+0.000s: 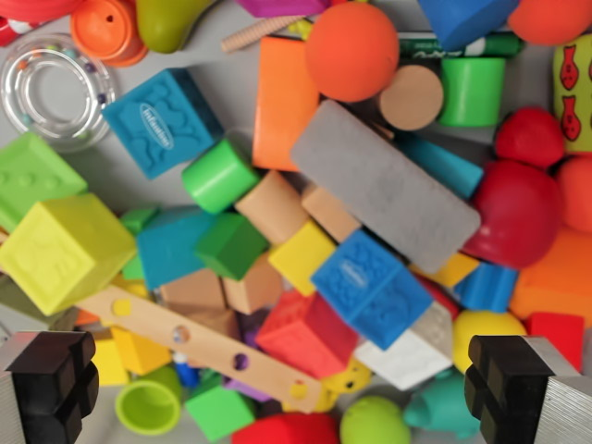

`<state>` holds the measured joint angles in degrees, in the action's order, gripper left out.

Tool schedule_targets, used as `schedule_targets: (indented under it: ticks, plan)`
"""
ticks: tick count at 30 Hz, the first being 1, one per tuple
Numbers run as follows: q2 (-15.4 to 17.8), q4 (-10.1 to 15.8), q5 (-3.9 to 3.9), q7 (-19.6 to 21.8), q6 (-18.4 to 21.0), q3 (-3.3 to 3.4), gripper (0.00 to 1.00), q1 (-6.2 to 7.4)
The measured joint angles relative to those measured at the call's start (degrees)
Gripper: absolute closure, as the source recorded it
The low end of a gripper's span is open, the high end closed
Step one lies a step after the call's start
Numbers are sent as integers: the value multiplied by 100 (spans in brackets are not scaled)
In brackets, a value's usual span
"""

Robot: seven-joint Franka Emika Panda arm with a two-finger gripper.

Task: Pick an object from the bin

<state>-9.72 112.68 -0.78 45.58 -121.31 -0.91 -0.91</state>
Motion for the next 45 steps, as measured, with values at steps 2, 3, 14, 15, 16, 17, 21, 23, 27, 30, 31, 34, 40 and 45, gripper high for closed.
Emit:
schedule_targets:
  ticks: [2,3,14,15,16,17,21,23,27,30,31,34,40,45]
  plan:
    - [-26,3,0,6,-29,-3,0,11]
    - [-40,5,0,9,-44,-5,0,17]
    - [-206,35,3,50,-249,-22,0,101]
    - [-228,39,3,54,-272,-24,0,110]
    - [-253,43,5,61,-301,-24,0,122]
    - [-266,44,5,65,-315,-25,0,128]
    - [-363,50,10,93,-420,-32,0,177]
    - [-415,54,12,107,-477,-35,0,201]
    - [-517,55,17,135,-585,-39,0,254]
    - [-611,55,21,156,-679,-41,0,299]
    - [-643,55,23,164,-711,-42,0,315]
    - [-726,53,27,183,-792,-44,0,351]
    - [-921,27,36,232,-967,-45,0,443]
    - [-1131,-21,45,272,-1133,-47,0,535]
